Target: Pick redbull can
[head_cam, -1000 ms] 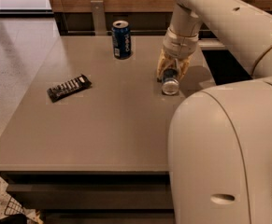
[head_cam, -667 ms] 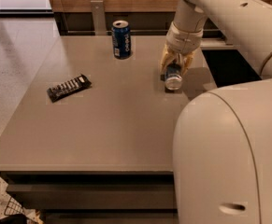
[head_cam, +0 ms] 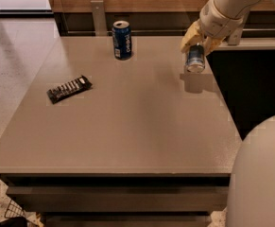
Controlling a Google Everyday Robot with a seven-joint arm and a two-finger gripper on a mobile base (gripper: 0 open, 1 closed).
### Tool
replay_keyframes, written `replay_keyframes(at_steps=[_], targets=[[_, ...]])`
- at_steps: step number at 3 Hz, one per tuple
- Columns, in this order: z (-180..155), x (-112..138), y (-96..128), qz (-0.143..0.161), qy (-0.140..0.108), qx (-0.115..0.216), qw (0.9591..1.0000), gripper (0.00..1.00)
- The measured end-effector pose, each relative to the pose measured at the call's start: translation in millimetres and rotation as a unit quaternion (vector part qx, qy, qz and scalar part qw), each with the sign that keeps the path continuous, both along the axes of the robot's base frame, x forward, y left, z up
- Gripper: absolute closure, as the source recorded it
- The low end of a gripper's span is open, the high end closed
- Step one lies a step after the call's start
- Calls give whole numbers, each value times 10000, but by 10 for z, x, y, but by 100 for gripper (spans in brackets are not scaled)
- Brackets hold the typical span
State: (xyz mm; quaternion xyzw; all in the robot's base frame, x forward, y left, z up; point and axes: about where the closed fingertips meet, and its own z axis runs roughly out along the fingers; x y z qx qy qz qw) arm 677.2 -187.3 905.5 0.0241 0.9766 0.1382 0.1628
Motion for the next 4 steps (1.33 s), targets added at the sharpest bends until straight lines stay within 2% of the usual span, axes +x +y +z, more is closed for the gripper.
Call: replay_keyframes(at_steps=[1,2,3,4], targets=[[311,94,-178,517,-1187,761,9887,100],[504,118,-192,1042,-1919,1306,9671,100],[678,14,-207,1703,-2793,1608,9312,100],[634,-114,-143,1991,-3383,1691,9041,100]])
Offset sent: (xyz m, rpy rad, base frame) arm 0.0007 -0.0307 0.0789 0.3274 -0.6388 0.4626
